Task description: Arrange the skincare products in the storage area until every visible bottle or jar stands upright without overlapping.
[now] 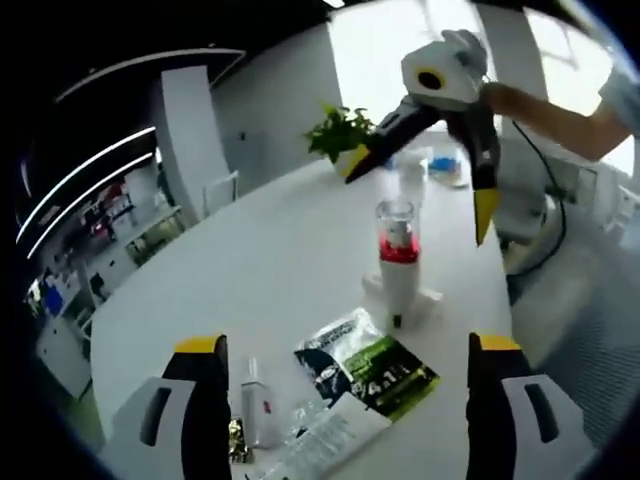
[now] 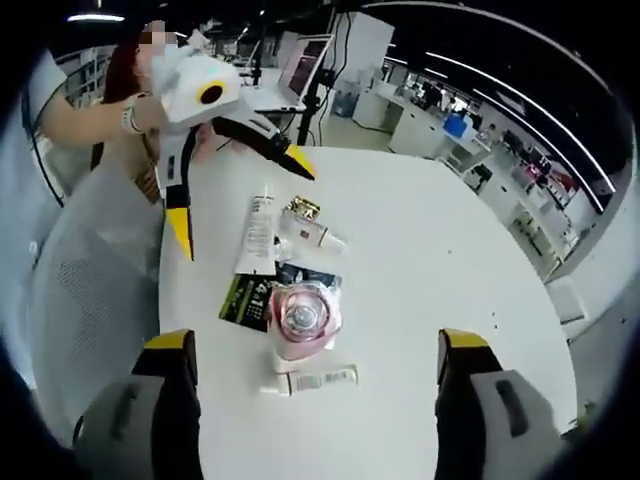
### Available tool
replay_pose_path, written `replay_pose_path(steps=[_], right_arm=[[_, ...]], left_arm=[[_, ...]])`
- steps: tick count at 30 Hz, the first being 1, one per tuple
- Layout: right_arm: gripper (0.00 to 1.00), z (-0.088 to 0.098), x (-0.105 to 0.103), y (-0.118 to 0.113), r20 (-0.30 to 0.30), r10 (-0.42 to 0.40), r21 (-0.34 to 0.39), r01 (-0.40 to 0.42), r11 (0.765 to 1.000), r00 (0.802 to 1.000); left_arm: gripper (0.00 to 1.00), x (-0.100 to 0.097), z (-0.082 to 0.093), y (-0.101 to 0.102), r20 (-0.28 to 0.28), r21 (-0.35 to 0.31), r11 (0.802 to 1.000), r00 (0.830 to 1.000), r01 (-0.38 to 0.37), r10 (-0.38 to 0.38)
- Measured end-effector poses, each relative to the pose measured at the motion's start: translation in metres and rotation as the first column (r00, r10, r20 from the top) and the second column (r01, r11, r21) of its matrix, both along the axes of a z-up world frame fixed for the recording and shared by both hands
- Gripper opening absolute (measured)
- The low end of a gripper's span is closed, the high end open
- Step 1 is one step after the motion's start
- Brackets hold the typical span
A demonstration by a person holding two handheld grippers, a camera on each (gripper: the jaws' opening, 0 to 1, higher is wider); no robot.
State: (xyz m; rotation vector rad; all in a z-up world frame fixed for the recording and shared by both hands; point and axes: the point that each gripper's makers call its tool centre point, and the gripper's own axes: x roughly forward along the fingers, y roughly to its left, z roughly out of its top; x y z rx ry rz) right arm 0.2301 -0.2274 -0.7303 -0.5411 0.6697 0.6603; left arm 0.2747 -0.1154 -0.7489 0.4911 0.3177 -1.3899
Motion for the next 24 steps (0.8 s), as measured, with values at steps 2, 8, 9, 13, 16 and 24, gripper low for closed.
replay_pose_path(steps=[2, 8, 9, 13, 16, 24], right_arm=[[1.00, 0.000, 0.001, -0.001, 0.014, -0.018, 0.000, 0.018, 1.000, 1.000], [1.00, -0.008, -0.011, 0.002, 0.037, -0.039, 0.009, 0.039, 0.999, 0.999], [1.00, -0.009, -0.012, 0.004, 0.047, -0.045, 0.032, 0.043, 0.999, 0.998], [1.00, -0.021, -0.021, 0.003, 0.035, -0.071, 0.050, 0.069, 0.996, 0.997], [1.00, -0.025, -0.027, 0.000, 0.041, -0.105, 0.085, 0.102, 0.991, 0.994], [1.00, -0.031, -0.040, 0.007, 0.047, -0.122, 0.114, 0.116, 0.987, 0.991]], left_arm=[[0.97, 0.000, 0.002, 0.004, 0.006, -0.001, 1.000, 1.000, -0.013, 0.013], [0.96, 0.000, 0.013, 0.015, 0.031, -0.036, 0.999, 0.999, -0.041, 0.042], [0.96, 0.000, 0.013, 0.017, 0.034, -0.035, 0.998, 0.998, -0.045, 0.046], [0.97, 0.002, 0.011, 0.025, 0.053, -0.021, 0.998, 0.997, -0.056, 0.057], [0.97, 0.002, 0.008, 0.030, 0.041, -0.011, 0.998, 0.997, -0.064, 0.064], [0.97, 0.007, -0.004, 0.043, 0.022, 0.038, 0.994, 0.995, -0.102, 0.102]])
